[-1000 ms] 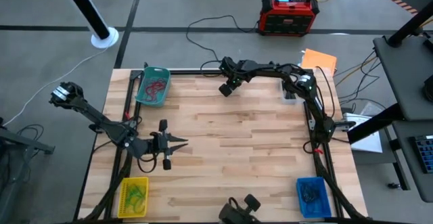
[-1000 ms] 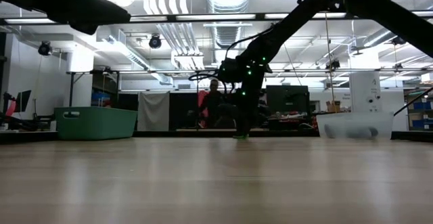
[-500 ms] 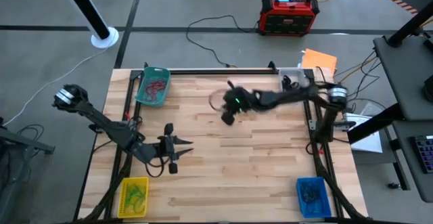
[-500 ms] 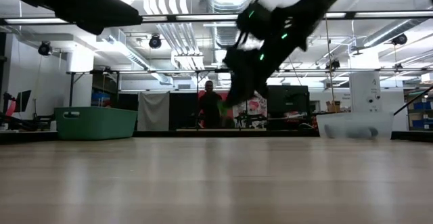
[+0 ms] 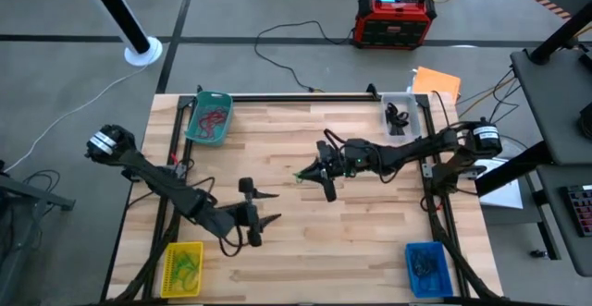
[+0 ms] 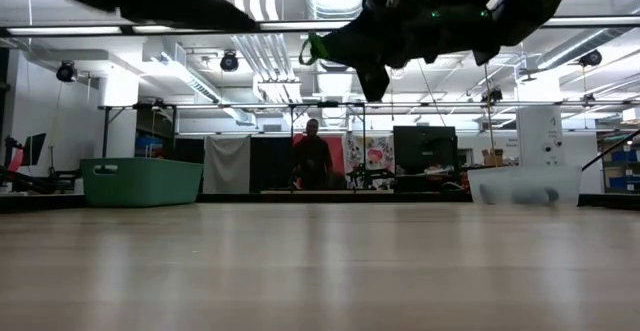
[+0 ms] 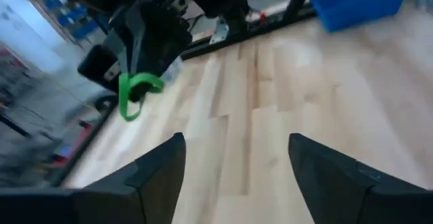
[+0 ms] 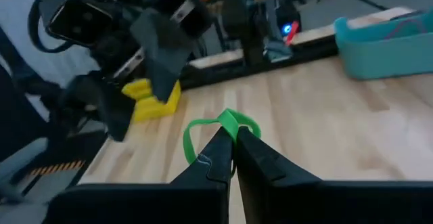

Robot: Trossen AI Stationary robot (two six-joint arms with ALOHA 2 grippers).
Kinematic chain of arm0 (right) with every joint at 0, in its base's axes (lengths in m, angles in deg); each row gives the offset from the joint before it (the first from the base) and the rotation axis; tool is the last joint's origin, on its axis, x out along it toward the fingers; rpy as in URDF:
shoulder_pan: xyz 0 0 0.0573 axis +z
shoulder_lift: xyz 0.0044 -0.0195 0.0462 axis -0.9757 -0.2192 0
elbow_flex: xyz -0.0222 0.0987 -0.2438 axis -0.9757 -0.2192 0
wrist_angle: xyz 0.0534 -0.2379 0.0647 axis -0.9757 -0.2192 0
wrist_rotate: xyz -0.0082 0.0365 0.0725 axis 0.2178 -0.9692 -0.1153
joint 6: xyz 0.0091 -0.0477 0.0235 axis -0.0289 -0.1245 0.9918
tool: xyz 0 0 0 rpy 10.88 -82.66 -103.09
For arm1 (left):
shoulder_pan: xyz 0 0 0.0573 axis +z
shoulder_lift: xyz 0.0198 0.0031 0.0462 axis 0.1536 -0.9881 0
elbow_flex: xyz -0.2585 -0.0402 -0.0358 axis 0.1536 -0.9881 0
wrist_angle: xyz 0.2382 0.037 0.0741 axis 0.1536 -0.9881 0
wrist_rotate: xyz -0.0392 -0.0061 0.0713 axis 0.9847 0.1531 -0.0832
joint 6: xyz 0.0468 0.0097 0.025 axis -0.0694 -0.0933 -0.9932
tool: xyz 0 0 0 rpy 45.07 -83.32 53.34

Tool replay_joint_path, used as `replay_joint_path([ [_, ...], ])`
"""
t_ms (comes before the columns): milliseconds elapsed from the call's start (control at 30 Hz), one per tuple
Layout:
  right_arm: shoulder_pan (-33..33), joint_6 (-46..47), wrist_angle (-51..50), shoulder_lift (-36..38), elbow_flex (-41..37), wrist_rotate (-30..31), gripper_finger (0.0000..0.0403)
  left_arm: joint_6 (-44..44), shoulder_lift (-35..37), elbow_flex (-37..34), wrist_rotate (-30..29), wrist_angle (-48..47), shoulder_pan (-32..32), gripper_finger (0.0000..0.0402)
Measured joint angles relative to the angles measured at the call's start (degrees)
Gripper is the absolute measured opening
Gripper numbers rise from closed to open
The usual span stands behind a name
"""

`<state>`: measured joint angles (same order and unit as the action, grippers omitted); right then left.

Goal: Sort rubber bands into baskets
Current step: Put the green rubber band into the yellow bin

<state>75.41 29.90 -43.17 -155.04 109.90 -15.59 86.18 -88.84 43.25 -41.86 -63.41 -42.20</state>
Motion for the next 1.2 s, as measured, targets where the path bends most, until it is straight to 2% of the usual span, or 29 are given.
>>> replay_joint_path([
  [100,0.53,-0.64,0.45,-0.52,-0.02,-0.66,0.0009,-4.45,-2.89,1.34,-3.33,-0.28,0.07,0.0249],
  [300,0.45,-0.17,0.73,-0.71,-0.02,-0.41,0.0009,-6.52,-5.03,1.68,-14.43,-0.28,0.71,0.0249],
  [367,0.56,0.49,1.45,-0.71,-0.02,-0.49,0.0009,-7.6,-5.13,1.68,-15.36,0.02,1.54,0.0249],
  [500,0.56,0.69,2.01,-0.71,0.0,-0.61,0.0009,-8.61,-5.18,2.04,-8.55,1.32,4.13,0.0247],
  [667,0.54,0.71,1.91,-0.71,0.0,-0.48,0.0009,-11.35,-5.18,1.68,-6.35,4.68,7.27,0.0234],
  [800,0.54,0.69,1.72,-0.71,0.0,-0.48,0.0009,-13.95,-5.18,1.65,1.33,9.42,8.86,0.0232],
  [1033,0.54,0.31,1.53,-0.71,0.0,-0.5,0.0009,-14.29,-5.18,1.63,2.49,11.96,12.76,0.0231],
  [1200,0.54,0.27,1.53,-0.71,0.0,-0.5,0.0009,-14.13,-5.18,1.48,7.94,12.55,14.39,0.0231],
])
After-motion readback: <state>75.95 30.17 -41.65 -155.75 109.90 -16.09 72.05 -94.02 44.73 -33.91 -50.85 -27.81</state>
